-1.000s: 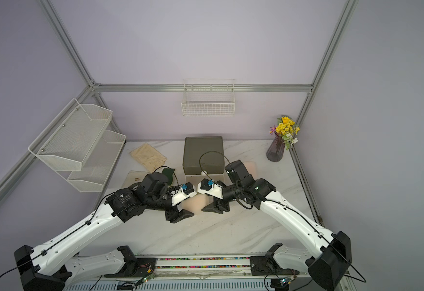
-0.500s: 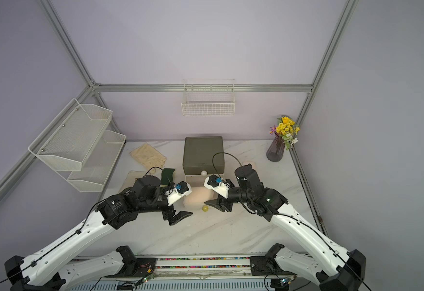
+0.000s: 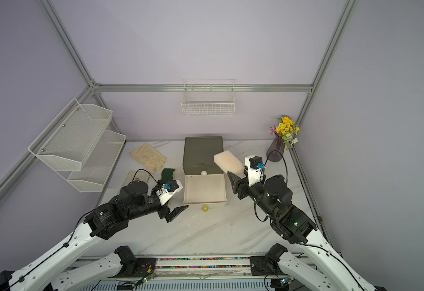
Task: Take the sponge out of the drawer
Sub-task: Place the sponge at the center of the board.
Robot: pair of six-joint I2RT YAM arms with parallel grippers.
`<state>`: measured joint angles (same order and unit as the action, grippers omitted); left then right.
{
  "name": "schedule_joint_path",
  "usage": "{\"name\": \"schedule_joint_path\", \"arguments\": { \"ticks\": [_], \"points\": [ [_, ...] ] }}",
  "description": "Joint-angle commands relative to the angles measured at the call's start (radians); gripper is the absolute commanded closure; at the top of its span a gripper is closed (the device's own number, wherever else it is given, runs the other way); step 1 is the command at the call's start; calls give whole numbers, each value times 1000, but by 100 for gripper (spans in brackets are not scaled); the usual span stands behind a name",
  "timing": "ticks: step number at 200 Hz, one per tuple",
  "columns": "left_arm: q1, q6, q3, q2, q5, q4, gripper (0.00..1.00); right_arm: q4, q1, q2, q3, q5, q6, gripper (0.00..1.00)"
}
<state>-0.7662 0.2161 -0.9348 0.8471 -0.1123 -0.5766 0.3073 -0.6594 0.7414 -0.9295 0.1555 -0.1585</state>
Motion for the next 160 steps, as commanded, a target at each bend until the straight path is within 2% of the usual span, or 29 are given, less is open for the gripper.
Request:
{"name": "schedule_joint_path", "arguments": {
  "ticks": [1, 33, 70, 91, 126, 160],
  "points": [
    [1, -24, 2, -5, 23, 43, 0, -32, -6, 19, 39, 182, -75, 37],
    [2, -28, 7, -4, 30, 43, 0, -68, -5, 60, 61, 269, -117, 35],
    [2, -29, 5, -2, 33, 44, 0, -114, 17, 124, 81, 248, -138, 39],
    [5, -29, 8, -5, 34, 41, 0, -119, 87, 175, 81, 180, -150, 39],
    [4, -30, 9, -9, 25, 41, 0, -119, 312, 238, 78, -28, -218, 39],
    [5, -32, 13, -11, 15, 39, 0, -34, 377, 315, 66, -65, -293, 37]
  ]
}}
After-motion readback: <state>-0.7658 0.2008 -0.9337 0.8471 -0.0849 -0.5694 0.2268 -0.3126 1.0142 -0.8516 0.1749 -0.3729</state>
